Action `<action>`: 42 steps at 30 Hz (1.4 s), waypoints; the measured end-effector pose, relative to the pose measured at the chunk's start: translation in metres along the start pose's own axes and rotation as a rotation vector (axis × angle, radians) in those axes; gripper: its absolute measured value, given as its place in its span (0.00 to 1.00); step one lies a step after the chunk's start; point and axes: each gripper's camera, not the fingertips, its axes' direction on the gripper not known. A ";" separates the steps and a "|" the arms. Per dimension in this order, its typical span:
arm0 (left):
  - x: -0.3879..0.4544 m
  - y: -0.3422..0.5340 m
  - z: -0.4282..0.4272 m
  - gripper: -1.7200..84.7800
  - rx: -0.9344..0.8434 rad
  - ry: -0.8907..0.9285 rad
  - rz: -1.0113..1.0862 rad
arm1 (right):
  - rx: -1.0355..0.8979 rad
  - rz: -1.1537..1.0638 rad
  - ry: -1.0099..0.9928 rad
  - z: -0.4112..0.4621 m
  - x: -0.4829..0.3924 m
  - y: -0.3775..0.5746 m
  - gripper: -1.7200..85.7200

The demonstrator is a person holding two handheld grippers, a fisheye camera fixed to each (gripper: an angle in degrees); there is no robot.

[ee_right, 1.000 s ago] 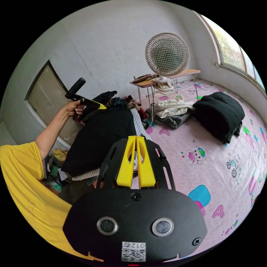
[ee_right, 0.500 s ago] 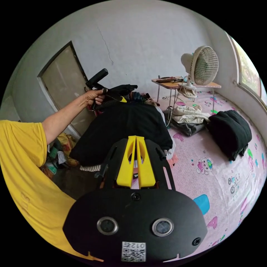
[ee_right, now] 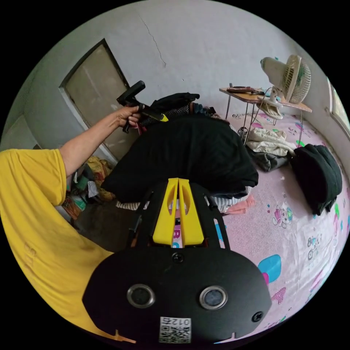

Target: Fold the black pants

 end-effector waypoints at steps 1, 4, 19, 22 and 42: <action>-0.001 0.004 0.000 0.04 -0.009 0.003 0.001 | 0.020 -0.028 -0.040 0.001 -0.010 -0.003 0.03; -0.008 0.024 -0.003 0.04 -0.022 0.020 -0.010 | -0.001 -0.097 -0.165 0.016 -0.035 -0.007 0.03; -0.015 0.122 -0.076 0.05 0.178 0.071 -0.064 | -0.008 -0.206 -0.217 0.022 -0.112 -0.010 0.03; -0.011 0.133 -0.069 0.04 0.108 0.046 -0.071 | -0.095 -0.280 -0.210 0.042 -0.139 -0.011 0.03; 0.095 0.199 -0.133 0.02 0.219 -0.049 -0.194 | -0.151 -0.403 -0.121 0.003 -0.241 -0.046 0.03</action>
